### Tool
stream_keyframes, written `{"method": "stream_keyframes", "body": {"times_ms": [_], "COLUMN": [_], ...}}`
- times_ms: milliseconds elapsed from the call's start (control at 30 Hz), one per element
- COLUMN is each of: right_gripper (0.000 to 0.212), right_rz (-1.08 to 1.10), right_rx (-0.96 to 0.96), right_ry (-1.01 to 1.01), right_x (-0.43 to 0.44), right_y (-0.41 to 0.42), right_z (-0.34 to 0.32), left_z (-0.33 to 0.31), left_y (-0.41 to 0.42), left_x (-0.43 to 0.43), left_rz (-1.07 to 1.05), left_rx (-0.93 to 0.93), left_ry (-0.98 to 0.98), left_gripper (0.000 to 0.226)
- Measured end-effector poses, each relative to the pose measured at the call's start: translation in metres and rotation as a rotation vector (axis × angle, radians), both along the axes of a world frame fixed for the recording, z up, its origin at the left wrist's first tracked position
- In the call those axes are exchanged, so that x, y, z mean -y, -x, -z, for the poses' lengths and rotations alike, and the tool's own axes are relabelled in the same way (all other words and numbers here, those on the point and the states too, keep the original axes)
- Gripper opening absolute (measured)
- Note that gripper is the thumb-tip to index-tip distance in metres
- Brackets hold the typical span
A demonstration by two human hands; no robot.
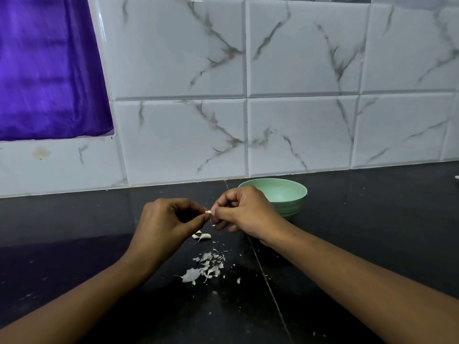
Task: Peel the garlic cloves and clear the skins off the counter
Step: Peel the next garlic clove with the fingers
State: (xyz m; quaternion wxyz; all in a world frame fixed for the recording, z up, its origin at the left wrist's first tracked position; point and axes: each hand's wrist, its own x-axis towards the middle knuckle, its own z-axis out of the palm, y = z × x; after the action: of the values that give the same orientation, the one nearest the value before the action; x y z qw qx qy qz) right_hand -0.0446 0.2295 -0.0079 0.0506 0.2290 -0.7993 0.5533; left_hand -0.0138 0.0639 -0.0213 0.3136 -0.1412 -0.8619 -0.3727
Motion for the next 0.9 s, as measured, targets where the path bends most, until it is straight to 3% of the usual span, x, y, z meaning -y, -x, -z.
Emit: {"method": "stream_keyframes", "body": {"times_ms": [300,533,733,900], "right_gripper": [0.008,0.014,0.021,0.022], "right_rz": [0.012,-0.012,-0.075,-0.058], "right_rx": [-0.029,0.028,0.205,0.265], "right_ry": [0.008,0.064,0.169,0.004], "right_x": [0.0003,0.0031,0.0038,-0.0025], "right_y": [-0.0014,-0.0004,0.0007,0.0018], "right_z": [0.0014,0.0039,0.0054,0.0013], "left_z": [-0.0010,-0.0024,-0.0019,-0.0062], "left_y": [-0.0053,-0.0070,-0.0080,-0.0016], "left_x": [-0.0027,-0.0048,-0.0070,-0.0044], "left_rz": [0.014,0.072,0.159,0.250], "left_rx": [-0.060,-0.075,-0.065,0.166], "left_ry": [0.061,0.018,-0.144,-0.519], "left_gripper": [0.021,0.021,0.015,0.008]}}
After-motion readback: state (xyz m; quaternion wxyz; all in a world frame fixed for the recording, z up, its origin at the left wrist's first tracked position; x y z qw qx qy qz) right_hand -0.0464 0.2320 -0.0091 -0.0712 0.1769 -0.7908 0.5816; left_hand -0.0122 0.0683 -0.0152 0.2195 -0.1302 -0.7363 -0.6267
